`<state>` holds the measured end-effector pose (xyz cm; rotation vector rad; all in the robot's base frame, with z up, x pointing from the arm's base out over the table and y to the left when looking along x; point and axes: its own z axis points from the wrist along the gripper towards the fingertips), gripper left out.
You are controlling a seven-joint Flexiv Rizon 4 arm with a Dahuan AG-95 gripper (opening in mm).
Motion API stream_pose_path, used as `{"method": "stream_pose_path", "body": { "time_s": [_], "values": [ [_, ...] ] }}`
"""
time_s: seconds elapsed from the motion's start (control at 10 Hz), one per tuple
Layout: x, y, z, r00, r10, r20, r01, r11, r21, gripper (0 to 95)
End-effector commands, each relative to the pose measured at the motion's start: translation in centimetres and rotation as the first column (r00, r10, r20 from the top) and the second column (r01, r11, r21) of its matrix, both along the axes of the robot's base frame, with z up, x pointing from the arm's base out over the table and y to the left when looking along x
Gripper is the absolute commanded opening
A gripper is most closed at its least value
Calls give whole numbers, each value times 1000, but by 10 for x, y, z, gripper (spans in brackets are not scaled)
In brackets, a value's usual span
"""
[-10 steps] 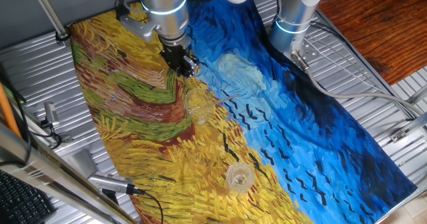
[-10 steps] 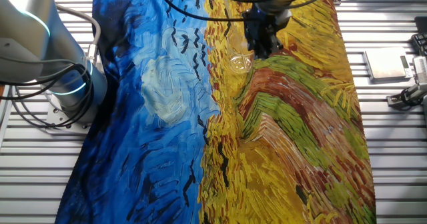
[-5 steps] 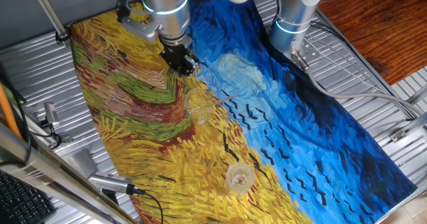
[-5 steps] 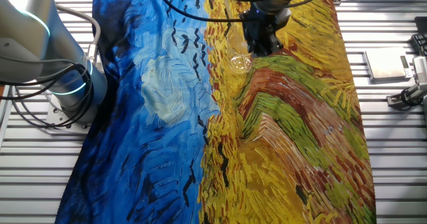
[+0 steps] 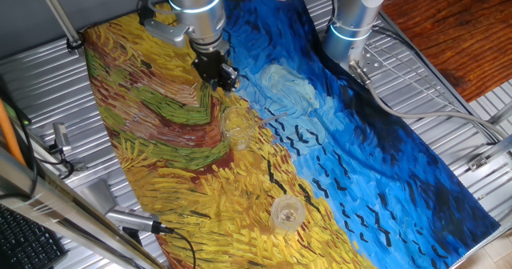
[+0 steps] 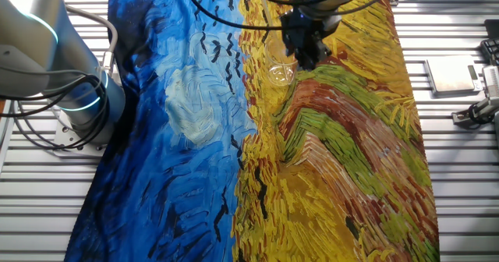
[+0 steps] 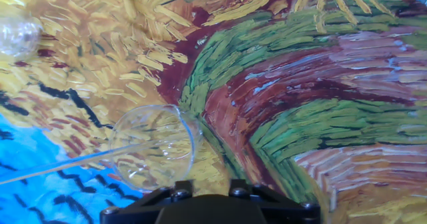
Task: Stir the beaker with a glass rod
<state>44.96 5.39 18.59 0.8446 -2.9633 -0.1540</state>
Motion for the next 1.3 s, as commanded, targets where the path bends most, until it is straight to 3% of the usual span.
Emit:
{"method": "stream_pose_path", "body": {
  "time_s": [0.1, 0.7, 1.3],
  "values": [
    [-9, 8, 0, 1000, -13, 3, 13, 1000, -1, 380],
    [-31, 36, -4, 997, -73, 0, 73, 997, 4, 380],
    [-32, 38, -5, 1000, 2, 21, -2, 1000, 8, 380]
  ]
}}
